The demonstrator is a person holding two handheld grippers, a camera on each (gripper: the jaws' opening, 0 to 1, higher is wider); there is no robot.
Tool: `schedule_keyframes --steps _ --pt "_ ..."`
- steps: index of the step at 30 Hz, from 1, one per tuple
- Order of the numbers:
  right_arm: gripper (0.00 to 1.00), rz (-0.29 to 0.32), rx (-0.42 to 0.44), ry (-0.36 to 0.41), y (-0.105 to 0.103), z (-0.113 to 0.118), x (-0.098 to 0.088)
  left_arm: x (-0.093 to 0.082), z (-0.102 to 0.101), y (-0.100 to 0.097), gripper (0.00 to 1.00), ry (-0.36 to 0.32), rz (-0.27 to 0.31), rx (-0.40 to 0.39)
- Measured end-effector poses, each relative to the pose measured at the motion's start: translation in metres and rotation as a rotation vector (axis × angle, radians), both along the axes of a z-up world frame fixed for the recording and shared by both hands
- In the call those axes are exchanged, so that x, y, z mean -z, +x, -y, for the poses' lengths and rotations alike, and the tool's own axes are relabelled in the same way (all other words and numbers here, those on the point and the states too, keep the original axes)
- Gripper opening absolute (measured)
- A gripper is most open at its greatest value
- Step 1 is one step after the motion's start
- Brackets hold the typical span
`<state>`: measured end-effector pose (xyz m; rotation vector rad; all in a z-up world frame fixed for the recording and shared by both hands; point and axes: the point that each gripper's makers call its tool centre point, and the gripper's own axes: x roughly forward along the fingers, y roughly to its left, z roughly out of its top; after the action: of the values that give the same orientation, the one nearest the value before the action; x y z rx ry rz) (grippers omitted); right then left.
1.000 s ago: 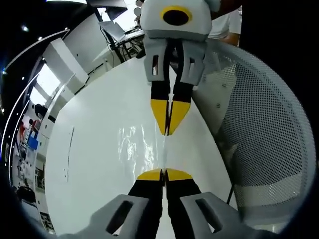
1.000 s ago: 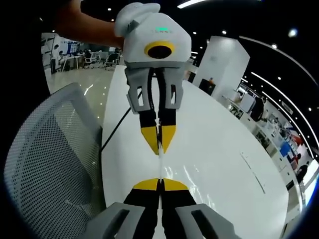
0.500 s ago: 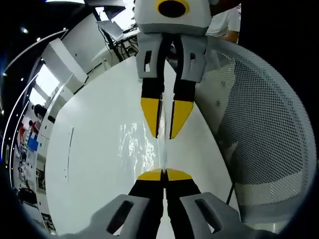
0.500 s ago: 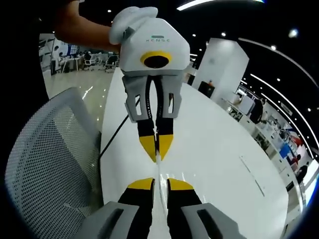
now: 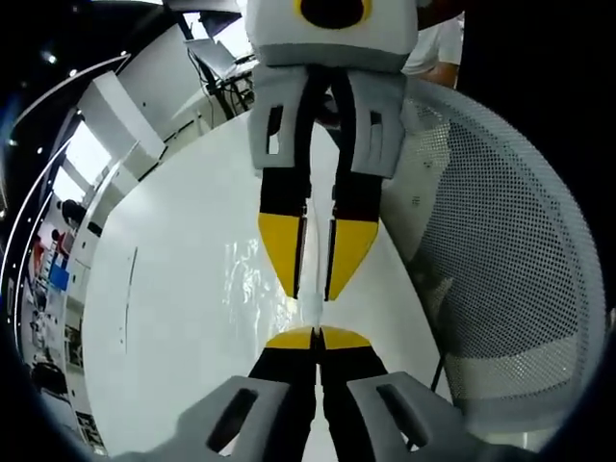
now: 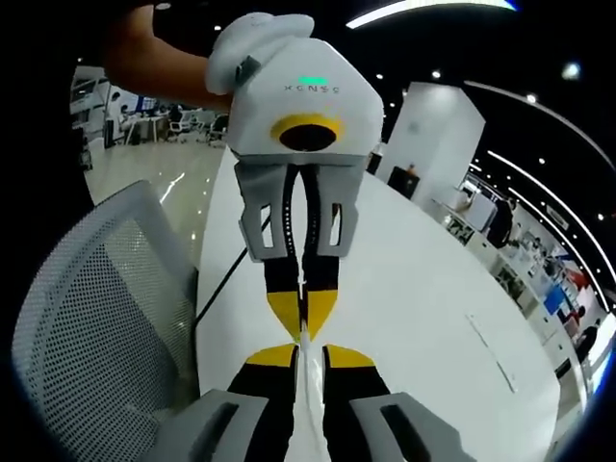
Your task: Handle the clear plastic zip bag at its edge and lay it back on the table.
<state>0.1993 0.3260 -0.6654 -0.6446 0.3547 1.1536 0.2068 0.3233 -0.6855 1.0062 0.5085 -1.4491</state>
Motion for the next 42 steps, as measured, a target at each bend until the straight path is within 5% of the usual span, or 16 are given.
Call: schedule_keyframes --steps 42 --pt "0.00 0.026 -0.058 -0.034 -0.0026 -0.0048 0.0029 -0.0034 -0.0026 -0.0025 0.00 -0.029 -0.033 -0.011"
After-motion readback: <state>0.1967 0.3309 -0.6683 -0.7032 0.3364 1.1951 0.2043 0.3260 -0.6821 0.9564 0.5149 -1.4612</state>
